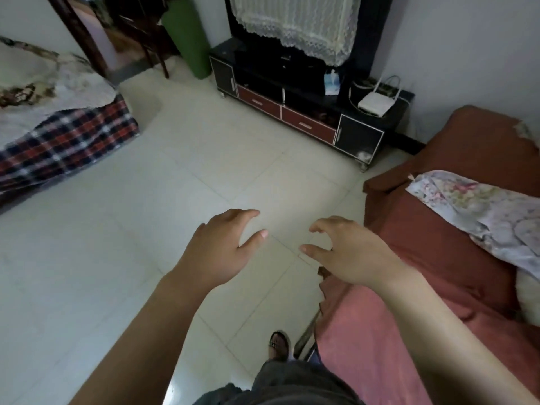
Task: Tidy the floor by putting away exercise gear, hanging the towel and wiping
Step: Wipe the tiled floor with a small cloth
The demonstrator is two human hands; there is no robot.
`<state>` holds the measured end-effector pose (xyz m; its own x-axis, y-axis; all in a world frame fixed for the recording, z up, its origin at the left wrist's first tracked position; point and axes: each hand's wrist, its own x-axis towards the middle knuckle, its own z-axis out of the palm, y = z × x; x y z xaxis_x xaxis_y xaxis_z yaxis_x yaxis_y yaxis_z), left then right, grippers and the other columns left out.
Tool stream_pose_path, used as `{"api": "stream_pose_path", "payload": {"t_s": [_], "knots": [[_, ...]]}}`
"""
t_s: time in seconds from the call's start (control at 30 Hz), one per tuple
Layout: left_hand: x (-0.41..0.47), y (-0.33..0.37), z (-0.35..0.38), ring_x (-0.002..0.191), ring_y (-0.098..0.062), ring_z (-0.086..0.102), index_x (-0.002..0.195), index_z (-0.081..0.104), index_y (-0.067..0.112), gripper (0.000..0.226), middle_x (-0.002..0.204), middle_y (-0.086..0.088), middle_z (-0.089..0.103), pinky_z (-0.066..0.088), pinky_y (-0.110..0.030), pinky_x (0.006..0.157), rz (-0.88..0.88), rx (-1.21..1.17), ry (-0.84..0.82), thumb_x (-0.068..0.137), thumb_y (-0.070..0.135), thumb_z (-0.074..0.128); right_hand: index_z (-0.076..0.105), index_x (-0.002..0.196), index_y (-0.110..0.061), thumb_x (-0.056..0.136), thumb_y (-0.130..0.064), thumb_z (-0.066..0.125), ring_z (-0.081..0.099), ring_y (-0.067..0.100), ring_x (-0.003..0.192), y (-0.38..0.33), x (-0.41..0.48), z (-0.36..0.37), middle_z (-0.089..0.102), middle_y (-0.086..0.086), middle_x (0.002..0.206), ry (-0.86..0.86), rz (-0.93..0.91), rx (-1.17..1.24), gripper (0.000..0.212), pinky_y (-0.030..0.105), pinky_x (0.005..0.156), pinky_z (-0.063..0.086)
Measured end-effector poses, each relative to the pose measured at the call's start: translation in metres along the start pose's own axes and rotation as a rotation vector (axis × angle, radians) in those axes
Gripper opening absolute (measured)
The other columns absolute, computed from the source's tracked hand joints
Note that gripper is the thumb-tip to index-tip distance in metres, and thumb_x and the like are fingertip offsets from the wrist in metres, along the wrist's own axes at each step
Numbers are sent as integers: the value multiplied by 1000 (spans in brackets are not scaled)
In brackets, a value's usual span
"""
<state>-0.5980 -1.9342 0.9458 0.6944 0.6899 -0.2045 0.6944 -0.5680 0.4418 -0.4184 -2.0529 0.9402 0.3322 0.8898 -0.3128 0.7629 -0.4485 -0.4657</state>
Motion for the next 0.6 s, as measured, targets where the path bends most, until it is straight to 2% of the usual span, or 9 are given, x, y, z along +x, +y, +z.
{"api": "stream_pose_path", "payload": {"t_s": [0.1, 0.2, 0.3, 0.47, 0.6], "knots": [[56, 11, -17, 127, -11, 41, 136, 39, 33, 48, 143, 12, 40, 33, -32, 103, 48, -39, -5, 92, 52, 37, 50, 126, -27, 86, -56, 51, 49, 13, 117, 7, 38, -32, 53, -6, 127, 52, 20, 14, 49, 37, 97, 43], [106, 17, -30, 128, -5, 39, 134, 42, 34, 46, 141, 14, 42, 30, -21, 94, 68, -141, -57, 92, 52, 39, 51, 125, -28, 86, -55, 52, 50, 11, 116, 19, 62, -53, 53, -7, 127, 72, 54, 34, 48, 35, 96, 44], [158, 9, -42, 127, -6, 41, 134, 42, 33, 47, 141, 13, 42, 32, -22, 94, 101, -114, -54, 91, 53, 37, 52, 125, -27, 86, -55, 52, 50, 11, 115, 25, 96, -69, 53, -7, 127, 80, 74, 43, 48, 34, 96, 44], [244, -14, -58, 126, -9, 42, 134, 42, 35, 47, 141, 13, 42, 33, -24, 93, 103, -134, -46, 91, 53, 37, 51, 125, -28, 88, -56, 49, 52, 11, 112, 3, 199, -101, 54, -8, 124, 159, 1, 24, 47, 34, 92, 46], [323, -43, -73, 125, -12, 43, 134, 42, 34, 47, 141, 11, 43, 33, -24, 93, 54, -148, -11, 91, 53, 38, 50, 126, -28, 88, -55, 49, 50, 11, 115, -5, 292, -119, 53, -8, 126, 101, -40, 11, 47, 37, 96, 45]]}}
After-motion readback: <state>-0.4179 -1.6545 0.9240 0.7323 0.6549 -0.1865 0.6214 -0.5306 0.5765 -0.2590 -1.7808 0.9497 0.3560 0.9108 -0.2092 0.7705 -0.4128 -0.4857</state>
